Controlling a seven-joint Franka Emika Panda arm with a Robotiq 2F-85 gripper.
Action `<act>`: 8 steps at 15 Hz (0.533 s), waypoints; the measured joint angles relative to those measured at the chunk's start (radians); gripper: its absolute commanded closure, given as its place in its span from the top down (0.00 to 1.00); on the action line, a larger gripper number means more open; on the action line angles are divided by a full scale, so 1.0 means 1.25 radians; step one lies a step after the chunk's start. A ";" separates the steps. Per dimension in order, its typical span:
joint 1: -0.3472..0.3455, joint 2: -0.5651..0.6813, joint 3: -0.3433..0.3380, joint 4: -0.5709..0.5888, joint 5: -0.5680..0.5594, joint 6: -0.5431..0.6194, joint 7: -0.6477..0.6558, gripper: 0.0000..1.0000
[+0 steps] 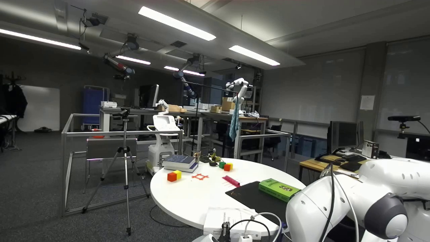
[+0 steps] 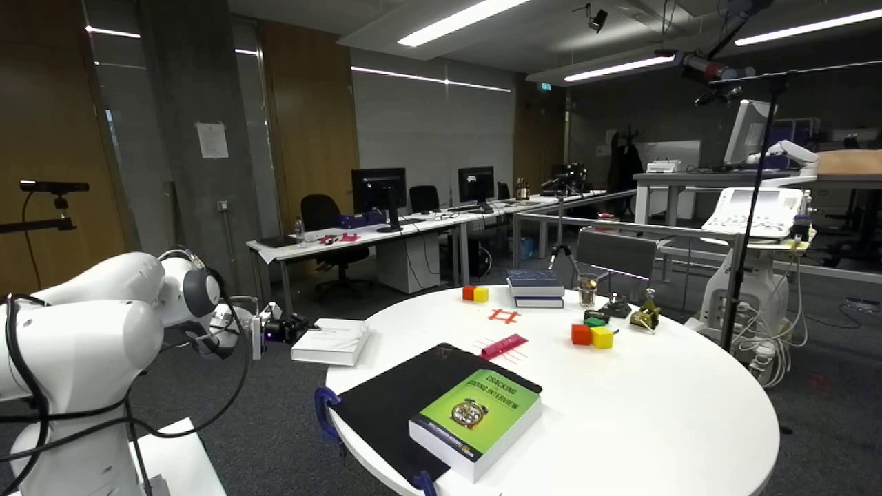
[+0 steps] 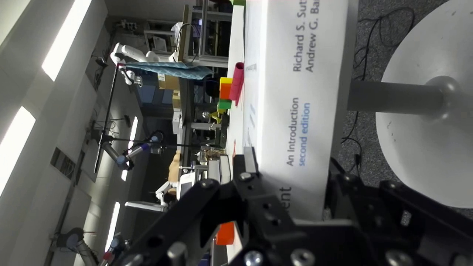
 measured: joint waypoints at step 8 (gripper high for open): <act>-0.003 -0.035 -0.022 0.000 0.000 -0.009 0.000 0.16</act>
